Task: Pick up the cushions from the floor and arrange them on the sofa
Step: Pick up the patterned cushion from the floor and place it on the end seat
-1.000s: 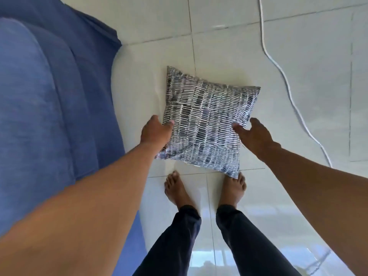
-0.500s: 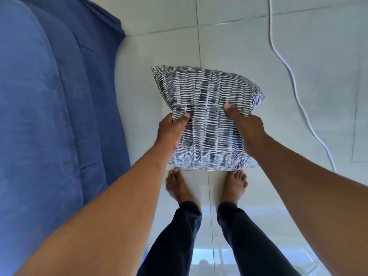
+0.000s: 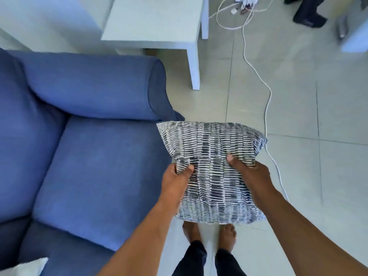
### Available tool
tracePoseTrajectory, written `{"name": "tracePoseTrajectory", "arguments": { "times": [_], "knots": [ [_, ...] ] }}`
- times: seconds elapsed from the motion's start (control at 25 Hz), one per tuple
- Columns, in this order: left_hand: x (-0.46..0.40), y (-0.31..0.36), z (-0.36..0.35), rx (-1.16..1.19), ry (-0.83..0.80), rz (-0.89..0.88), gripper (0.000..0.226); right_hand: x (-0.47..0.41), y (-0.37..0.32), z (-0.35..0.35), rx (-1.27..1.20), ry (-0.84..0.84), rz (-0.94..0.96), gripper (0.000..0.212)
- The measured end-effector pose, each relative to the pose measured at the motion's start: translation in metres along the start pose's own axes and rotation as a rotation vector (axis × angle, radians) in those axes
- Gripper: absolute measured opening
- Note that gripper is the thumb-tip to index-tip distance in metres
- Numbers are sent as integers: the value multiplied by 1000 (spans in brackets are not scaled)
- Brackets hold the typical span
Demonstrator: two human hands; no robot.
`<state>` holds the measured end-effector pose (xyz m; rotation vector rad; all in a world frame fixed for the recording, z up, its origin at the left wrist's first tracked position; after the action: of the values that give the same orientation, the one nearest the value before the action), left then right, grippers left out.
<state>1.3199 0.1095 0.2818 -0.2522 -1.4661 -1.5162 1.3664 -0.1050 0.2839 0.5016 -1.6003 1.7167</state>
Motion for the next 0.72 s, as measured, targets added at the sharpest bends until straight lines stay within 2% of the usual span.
{"name": "tracePoseTrajectory", "arguments": {
  "times": [0.12,0.24,0.44,0.56,0.72],
  "knots": [
    [40,52,56,119,48,-31,30,53,-57,-30,58,-89,95,23],
    [58,72,112,218,54,-50,28,91,-90,-65,124,-172,168,21],
    [63,72,207,398,203,-18,56,135,-123,-153,292,-348,285,16],
    [55,66,247,484,218,10,45,146,-128,-210,409,-403,327,17],
    [37,65,315,604,289,20,61,162,-131,-315,579,-518,352,13]
  ]
}}
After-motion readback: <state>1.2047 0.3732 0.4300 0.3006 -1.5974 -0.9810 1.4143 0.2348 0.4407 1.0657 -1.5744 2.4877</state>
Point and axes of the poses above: each hand's wrist, its own x-axis away from the middle knuckle, its own z-axis out of the back of the hand, y = z × x, the point moved 1 cm from there along -x, towards the middle knuckle, and after that the axes turned 8 degrees about y, right-handed, at the moved point
